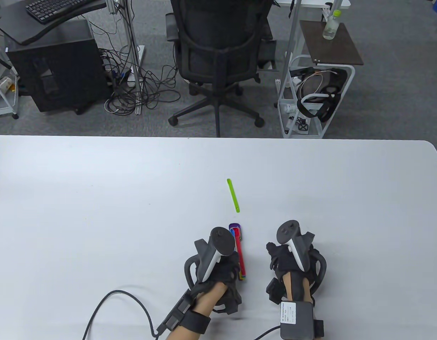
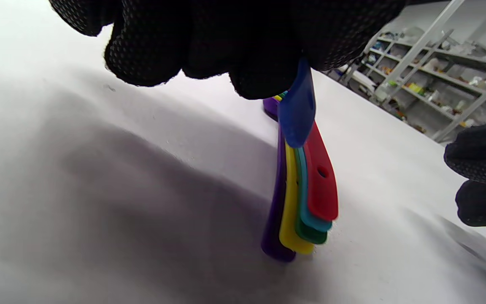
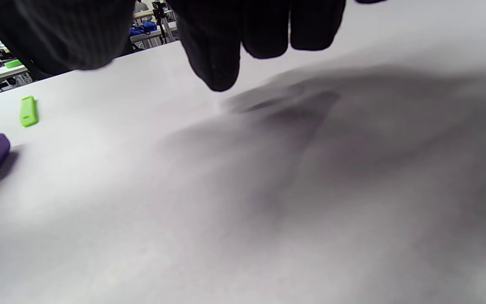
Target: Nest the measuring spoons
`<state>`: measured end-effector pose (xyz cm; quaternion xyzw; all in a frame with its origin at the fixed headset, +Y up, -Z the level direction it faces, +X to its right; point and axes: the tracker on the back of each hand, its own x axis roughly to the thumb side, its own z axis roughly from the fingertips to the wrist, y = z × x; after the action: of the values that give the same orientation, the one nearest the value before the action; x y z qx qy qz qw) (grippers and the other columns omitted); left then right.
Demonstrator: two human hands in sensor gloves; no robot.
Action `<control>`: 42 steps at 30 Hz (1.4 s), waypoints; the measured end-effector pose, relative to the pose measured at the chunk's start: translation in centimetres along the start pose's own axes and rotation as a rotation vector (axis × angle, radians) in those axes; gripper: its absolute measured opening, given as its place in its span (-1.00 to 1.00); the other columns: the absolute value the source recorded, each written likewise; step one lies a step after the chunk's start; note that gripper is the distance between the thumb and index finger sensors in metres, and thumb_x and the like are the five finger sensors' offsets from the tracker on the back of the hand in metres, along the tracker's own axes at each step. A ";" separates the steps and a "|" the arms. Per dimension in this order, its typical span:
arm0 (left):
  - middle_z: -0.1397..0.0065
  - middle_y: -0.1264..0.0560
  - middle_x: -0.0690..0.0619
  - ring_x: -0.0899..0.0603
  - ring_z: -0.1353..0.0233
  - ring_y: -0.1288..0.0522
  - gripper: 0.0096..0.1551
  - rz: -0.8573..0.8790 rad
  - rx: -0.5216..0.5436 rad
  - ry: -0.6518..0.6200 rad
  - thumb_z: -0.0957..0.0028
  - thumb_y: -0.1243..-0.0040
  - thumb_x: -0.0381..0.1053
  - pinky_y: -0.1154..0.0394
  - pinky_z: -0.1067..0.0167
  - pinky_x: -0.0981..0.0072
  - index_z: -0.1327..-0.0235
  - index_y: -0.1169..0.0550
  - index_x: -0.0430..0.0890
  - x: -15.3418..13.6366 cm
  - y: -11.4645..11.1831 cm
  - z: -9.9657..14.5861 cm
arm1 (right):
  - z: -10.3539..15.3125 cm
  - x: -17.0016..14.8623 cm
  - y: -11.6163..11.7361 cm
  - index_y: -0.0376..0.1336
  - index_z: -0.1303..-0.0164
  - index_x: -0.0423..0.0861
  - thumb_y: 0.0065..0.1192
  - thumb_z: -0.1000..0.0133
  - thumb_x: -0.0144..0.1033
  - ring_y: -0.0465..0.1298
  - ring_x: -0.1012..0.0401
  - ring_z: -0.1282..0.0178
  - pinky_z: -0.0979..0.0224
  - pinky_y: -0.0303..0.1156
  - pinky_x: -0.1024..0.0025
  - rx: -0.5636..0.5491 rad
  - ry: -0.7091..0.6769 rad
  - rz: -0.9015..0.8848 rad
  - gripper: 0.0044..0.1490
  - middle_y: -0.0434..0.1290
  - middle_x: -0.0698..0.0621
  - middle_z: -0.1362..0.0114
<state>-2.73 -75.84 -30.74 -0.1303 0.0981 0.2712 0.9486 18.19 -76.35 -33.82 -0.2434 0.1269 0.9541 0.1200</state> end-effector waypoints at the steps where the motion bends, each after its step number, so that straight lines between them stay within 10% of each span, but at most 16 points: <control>1: -0.05 -0.56 -0.11 -0.33 -0.11 -0.55 -0.53 0.013 0.005 0.005 0.01 -0.21 0.06 -0.32 -0.30 -0.36 0.09 -0.68 -0.26 0.0 -0.1 -0.1 | -0.1 -0.1 0.1 0.28 -0.21 0.05 0.13 0.20 0.26 0.15 -0.14 -0.61 -0.66 -0.01 -0.17 0.008 0.003 0.004 -0.18 0.13 -0.05 -0.62; 42: -0.03 -0.56 -0.11 -0.32 -0.08 -0.55 -0.51 -0.078 -0.003 0.009 -0.01 -0.18 0.09 -0.31 -0.30 -0.37 0.10 -0.68 -0.27 1.0 -2.1 -1.2 | 0.3 0.6 0.2 0.27 -0.22 0.06 0.11 0.16 0.24 0.10 -0.17 -0.62 -0.66 -0.05 -0.20 0.015 -0.029 0.037 -0.21 0.10 -0.06 -0.63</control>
<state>-0.93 -77.46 -31.76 -0.1367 0.0970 0.2337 0.9578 17.48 -76.32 -33.79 -0.2260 0.1370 0.9586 0.1061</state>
